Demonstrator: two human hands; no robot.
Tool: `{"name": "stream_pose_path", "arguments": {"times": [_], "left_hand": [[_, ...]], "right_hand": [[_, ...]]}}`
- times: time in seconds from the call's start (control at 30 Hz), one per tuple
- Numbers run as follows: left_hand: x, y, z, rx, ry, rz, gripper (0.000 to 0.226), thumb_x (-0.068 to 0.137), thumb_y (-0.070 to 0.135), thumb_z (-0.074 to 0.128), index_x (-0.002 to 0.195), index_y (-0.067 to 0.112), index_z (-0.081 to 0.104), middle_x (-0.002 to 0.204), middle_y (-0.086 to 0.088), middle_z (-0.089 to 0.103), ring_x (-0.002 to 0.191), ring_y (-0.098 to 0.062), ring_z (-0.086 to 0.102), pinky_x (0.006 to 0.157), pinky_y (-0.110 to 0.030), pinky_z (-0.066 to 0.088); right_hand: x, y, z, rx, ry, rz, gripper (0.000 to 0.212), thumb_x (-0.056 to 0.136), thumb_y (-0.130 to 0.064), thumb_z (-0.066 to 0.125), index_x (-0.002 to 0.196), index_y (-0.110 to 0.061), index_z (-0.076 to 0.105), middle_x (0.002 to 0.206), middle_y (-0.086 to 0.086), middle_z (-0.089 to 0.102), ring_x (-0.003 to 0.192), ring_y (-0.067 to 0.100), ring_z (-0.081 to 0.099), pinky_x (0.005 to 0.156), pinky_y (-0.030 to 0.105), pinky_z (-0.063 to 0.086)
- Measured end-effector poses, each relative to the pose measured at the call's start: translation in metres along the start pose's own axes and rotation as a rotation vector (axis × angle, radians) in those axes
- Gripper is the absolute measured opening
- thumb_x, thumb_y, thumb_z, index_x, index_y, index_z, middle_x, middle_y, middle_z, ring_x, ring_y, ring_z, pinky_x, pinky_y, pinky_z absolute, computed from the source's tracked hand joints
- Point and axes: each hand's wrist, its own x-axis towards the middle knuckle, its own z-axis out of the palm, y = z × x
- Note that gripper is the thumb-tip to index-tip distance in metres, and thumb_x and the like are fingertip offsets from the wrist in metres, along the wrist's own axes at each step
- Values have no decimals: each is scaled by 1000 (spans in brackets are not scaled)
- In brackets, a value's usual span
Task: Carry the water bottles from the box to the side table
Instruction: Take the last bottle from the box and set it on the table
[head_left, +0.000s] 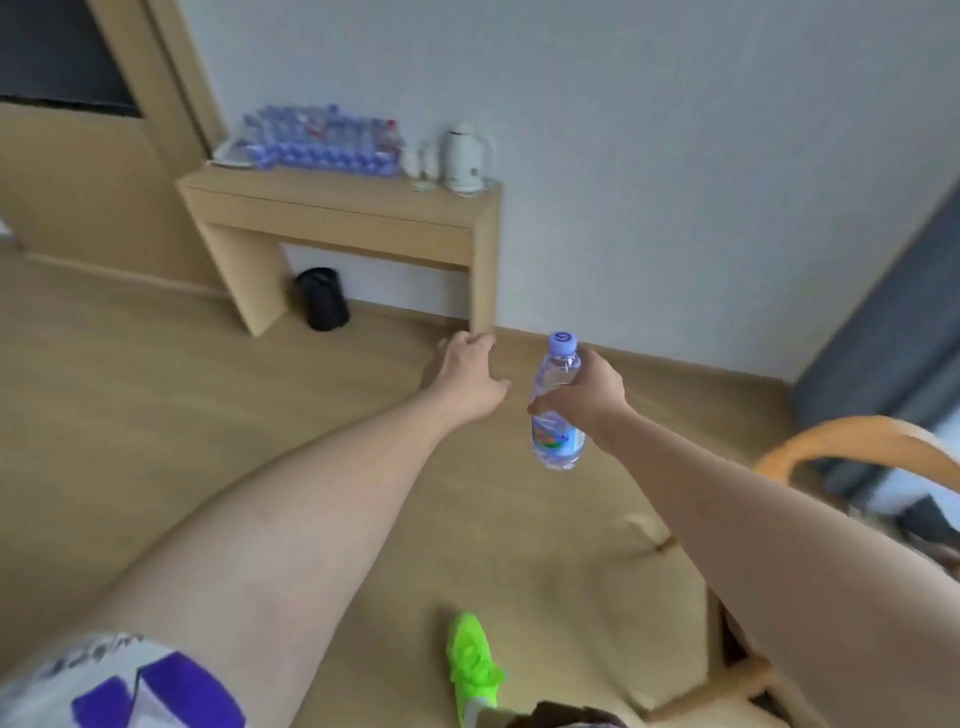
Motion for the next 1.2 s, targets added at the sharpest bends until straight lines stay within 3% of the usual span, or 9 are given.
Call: {"name": "stream_pose_path", "arguments": {"times": [0.2,0.37,0.53,0.67,0.93,1.2], "left_hand": [[82,-98,-51,54,40,-184,60,87,39,68,141,21,48,138,-8,44,133,-30,38,104,-43,44],[147,-163,-97,39,119,-296,63,87,39,69,142,19,47,139,-9,45,136,-30,36,106,-41,42],[196,-225,-118,55,121,-401,66,87,41,68,146,22,43,139,-8,45,134,-30,37,104,-42,44],[246,-276,-124,75,103,-436,61,85,35,67,141,20,47,130,-9,48,129,-31,40,99,-43,47],[395,-392,-154,89,65,-383,55,87,35,66,136,17,48,126,-10,49,127,-32,40,100,-43,46],[544,-486,-225,37,82,-364,53,89,34,64,136,16,48,131,-11,49,127,-32,39,94,-41,45]], "right_hand": [[107,-94,99,-19,-161,-130,59,53,-18,87,103,-18,56,91,-3,61,87,21,64,76,35,57],[182,-165,166,-8,-301,-174,63,52,-16,89,107,-20,58,99,-1,65,90,21,65,74,32,55],[236,-209,230,-19,-377,-179,67,53,-14,90,112,-21,57,98,-5,63,93,22,64,77,34,54],[285,-236,281,-50,-435,-176,64,53,-16,89,108,-23,57,92,-8,62,89,20,64,71,31,51],[419,-319,375,-93,-368,-160,64,54,-18,91,105,-21,52,86,-9,55,85,19,59,59,27,41],[545,-416,442,-57,-258,-132,62,61,-13,87,106,-21,45,88,-6,53,89,23,59,66,29,45]]}}
